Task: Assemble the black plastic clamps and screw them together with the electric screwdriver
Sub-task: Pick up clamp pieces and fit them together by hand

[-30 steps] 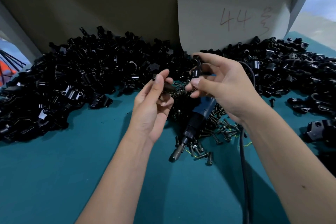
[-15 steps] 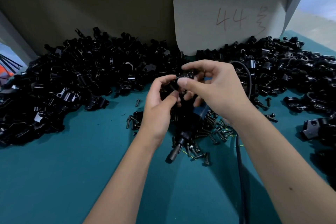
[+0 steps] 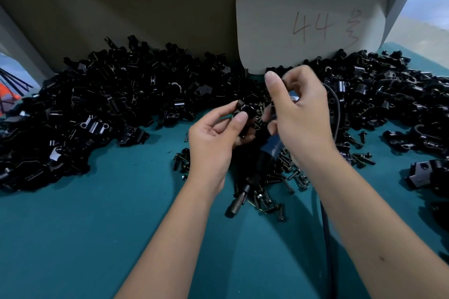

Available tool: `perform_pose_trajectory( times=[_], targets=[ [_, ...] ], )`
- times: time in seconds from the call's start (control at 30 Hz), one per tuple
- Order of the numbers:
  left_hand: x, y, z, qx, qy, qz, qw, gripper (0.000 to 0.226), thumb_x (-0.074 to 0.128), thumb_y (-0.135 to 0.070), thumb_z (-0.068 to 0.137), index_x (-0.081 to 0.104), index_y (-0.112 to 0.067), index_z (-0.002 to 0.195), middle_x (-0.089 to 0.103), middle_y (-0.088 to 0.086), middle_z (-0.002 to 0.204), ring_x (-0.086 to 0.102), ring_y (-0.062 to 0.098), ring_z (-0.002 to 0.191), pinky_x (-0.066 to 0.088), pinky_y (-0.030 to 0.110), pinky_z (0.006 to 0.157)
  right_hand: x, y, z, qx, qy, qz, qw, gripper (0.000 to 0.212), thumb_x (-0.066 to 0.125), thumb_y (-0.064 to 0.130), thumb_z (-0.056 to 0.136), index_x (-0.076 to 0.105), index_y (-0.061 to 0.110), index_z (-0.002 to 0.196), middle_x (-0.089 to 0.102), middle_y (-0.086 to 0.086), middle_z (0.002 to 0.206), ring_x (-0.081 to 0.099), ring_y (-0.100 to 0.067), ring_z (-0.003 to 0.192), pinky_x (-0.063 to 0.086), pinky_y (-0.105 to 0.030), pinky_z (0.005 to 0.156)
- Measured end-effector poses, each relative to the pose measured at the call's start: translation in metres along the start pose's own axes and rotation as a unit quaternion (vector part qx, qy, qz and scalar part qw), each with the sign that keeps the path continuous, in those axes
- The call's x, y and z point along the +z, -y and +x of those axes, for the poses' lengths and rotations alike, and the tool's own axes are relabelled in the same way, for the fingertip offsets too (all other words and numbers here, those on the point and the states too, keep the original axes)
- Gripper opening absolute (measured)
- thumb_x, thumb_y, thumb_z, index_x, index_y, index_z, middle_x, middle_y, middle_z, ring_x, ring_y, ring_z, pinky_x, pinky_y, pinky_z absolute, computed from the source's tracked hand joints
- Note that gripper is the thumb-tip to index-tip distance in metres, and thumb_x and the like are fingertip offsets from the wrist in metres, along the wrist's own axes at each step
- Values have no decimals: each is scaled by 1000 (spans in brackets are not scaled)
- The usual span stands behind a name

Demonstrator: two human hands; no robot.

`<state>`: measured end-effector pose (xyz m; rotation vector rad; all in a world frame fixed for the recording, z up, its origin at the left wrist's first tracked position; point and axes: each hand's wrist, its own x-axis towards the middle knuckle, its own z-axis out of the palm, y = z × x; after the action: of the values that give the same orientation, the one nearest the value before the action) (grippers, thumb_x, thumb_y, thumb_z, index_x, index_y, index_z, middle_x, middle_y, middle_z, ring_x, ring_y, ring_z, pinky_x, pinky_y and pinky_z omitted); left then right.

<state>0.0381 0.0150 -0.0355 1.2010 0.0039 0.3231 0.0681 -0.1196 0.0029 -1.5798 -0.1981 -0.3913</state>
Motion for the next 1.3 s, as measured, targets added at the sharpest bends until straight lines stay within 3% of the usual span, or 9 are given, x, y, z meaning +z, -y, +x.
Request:
perform_pose_trajectory(
  times=[0.07, 0.13, 0.33, 0.43, 0.53, 0.6, 0.83, 1.07, 1.3],
  targets=[
    [-2, 0, 2, -32, 2, -39, 999, 22, 60, -3, 101, 74, -13, 115, 79, 8, 93, 74, 17, 77, 60, 25, 70, -4, 1, 1, 63, 17, 94, 993, 33, 65, 28, 103, 39, 18, 86, 64, -4, 78, 53, -20, 47, 34, -25, 39],
    [-4, 0, 4, -43, 6, -46, 998, 25, 56, -1, 103, 74, -12, 116, 78, 10, 92, 73, 20, 73, 60, 25, 69, -8, 0, 3, 88, 34, 94, 991, 36, 67, 25, 102, 37, 21, 82, 64, -5, 77, 48, -15, 47, 31, -22, 39],
    [-5, 0, 3, -73, 21, -89, 993, 38, 46, 12, 100, 76, -9, 111, 79, 12, 99, 75, 23, 84, 62, 29, 73, -9, 1, 5, 151, 116, 127, 973, 25, 63, 19, 105, 49, 16, 85, 50, -4, 79, 46, -10, 59, 38, -18, 48],
    [-7, -1, 3, -82, 46, -108, 990, 34, 54, 12, 96, 73, -7, 117, 78, 11, 100, 74, 20, 88, 60, 28, 77, -7, 1, 5, 97, 144, 98, 980, 14, 63, 3, 102, 60, 13, 92, 55, -1, 77, 50, -11, 65, 44, -21, 57],
    [-8, -2, 2, -79, 67, -92, 990, 30, 75, -7, 87, 74, -12, 116, 77, 3, 99, 73, 13, 86, 59, 24, 76, -7, 0, 4, -3, 131, 13, 991, 18, 79, 8, 91, 68, 16, 103, 73, 4, 90, 69, -10, 84, 58, -30, 79],
    [-7, -2, 2, -77, 71, -83, 991, 31, 78, -15, 79, 78, -14, 110, 75, 2, 97, 71, 13, 84, 58, 23, 72, -9, 0, 3, -9, 146, 30, 989, 27, 84, 13, 87, 71, 16, 110, 79, 1, 97, 75, -13, 95, 60, -32, 88],
    [-8, 0, 0, -46, 69, -82, 993, 21, 75, -15, 85, 76, -6, 105, 77, 12, 106, 74, 20, 93, 60, 28, 77, -11, -4, 3, 17, 208, 57, 976, 16, 86, 12, 84, 83, 21, 97, 80, -2, 91, 73, -10, 86, 55, -20, 79],
    [-8, -1, 2, -56, 70, -126, 988, 34, 71, -12, 86, 70, -9, 120, 77, 8, 111, 73, 19, 109, 59, 31, 88, -9, -6, 4, -4, 118, 74, 990, 17, 86, 9, 83, 81, 17, 98, 81, -1, 91, 75, -10, 84, 56, -20, 74],
    [-9, -4, 2, -73, 40, -133, 988, 30, 74, -10, 80, 73, -7, 110, 78, 8, 105, 75, 19, 101, 61, 31, 83, -20, -4, 10, -13, 212, 20, 977, 17, 82, 9, 88, 83, 22, 99, 81, -2, 94, 75, -16, 89, 60, -27, 83]
  ],
)
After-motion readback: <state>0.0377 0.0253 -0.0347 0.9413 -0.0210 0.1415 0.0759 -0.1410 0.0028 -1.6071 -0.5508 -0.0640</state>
